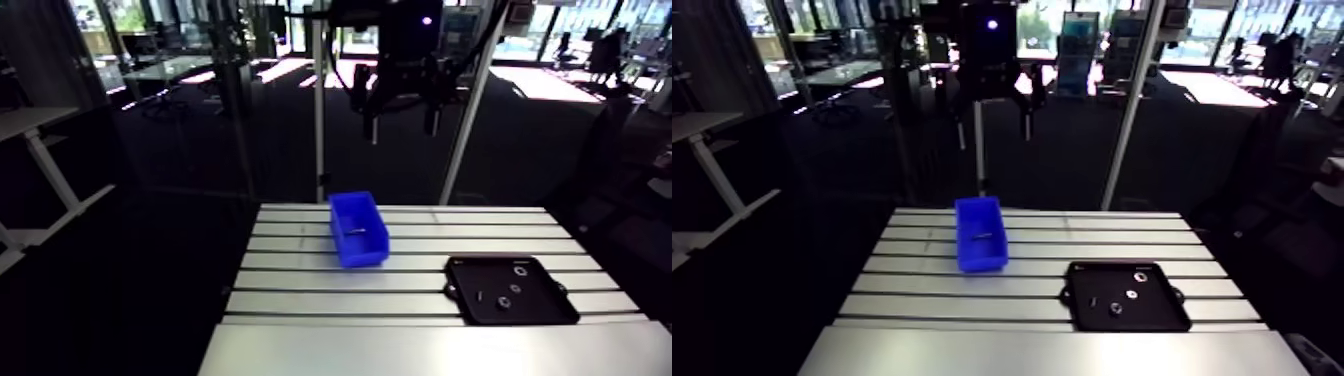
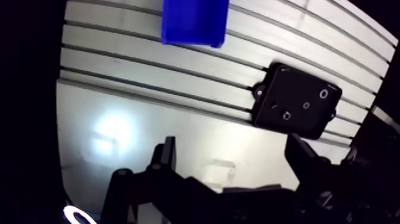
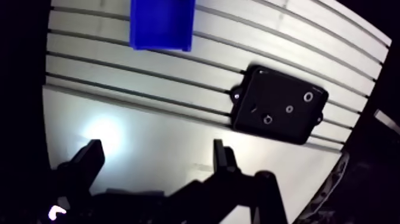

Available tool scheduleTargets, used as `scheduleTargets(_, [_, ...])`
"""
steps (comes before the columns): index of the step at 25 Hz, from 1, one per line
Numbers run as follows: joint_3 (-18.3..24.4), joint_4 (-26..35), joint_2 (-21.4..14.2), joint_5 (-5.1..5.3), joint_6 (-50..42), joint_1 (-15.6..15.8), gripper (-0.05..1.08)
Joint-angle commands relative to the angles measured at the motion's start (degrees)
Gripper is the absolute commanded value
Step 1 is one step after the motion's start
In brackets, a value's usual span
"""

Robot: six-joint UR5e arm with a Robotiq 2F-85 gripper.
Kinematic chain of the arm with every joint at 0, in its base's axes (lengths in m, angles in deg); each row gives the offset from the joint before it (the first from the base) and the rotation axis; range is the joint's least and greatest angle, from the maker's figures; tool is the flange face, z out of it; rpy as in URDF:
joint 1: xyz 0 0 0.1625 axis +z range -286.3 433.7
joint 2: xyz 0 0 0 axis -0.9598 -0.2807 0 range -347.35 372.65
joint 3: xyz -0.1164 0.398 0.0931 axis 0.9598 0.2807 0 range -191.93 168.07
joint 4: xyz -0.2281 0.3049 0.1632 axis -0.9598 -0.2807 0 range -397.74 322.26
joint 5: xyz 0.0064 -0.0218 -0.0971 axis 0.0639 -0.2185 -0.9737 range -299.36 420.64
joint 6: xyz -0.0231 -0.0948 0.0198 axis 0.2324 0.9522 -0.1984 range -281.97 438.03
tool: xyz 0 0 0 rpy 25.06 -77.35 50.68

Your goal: Pick up the M10 bolt from the tray and put it into the blue bin.

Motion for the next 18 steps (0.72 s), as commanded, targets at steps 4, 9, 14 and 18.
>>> scheduleTargets(4, [3.0,6.5,-6.3,3.49,-7.9,-4.6,0.01])
scheduleTargets(9, [4.4,9.2,-7.7,3.4,-7.9,-6.9,0.01])
scheduleTargets(14, [4.8,9.4,-8.0,3.4,-7.4,-7.9,0.01])
scheduleTargets(18, [4.8,9.4,-8.0,3.4,-7.3,-8.2,0.01])
